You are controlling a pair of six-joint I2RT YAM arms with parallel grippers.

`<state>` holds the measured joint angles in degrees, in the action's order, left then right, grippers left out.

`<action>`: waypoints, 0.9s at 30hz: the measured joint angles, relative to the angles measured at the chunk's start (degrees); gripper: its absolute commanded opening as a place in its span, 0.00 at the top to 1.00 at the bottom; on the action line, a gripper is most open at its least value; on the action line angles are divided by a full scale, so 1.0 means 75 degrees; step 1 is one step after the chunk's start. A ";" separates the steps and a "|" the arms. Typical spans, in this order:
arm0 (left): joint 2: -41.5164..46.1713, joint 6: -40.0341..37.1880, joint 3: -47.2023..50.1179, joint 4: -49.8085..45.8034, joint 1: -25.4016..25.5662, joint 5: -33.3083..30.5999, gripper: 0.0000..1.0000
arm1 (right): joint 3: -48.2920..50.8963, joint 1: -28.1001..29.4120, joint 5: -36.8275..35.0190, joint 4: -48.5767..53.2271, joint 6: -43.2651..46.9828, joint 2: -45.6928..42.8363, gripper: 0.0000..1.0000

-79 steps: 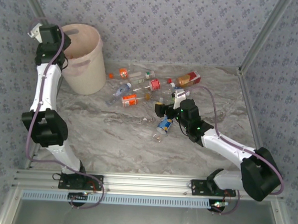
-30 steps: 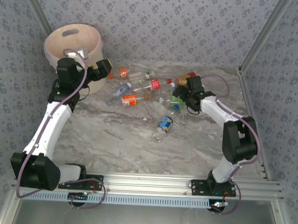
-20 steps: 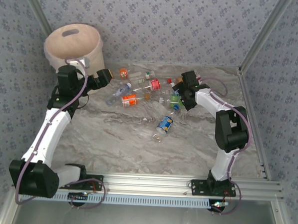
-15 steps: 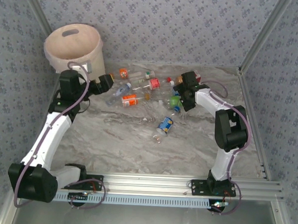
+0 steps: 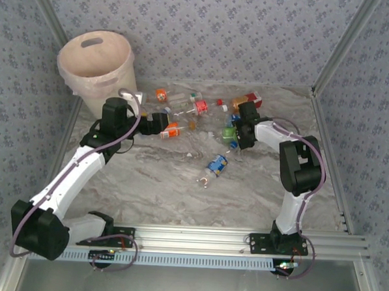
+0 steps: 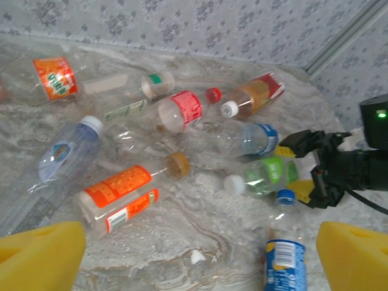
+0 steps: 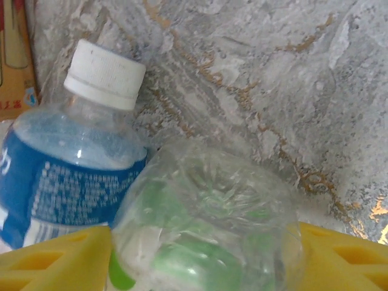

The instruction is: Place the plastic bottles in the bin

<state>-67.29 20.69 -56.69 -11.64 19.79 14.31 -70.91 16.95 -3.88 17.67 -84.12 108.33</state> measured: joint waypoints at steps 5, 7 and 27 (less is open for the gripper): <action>-0.0172 -0.0134 0.0003 -0.0134 0.0035 -0.0143 0.02 | 0.0510 -0.0146 -0.0137 -0.0784 -0.0195 -0.0198 0.36; -0.0163 -0.0172 0.0023 -0.0085 0.0035 -0.0236 0.02 | 0.0810 -0.0233 -0.0259 -0.0941 -0.0256 -0.0402 0.37; -0.0938 -0.0277 0.0096 0.0131 0.0160 -0.0166 0.02 | 0.2171 -0.1099 -0.0685 -0.1376 -0.0041 -0.1384 0.35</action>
<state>-74.32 18.61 -55.96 -10.66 20.99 13.06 -54.63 8.71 -9.02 7.35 -84.42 97.95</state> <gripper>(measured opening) 0.977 0.668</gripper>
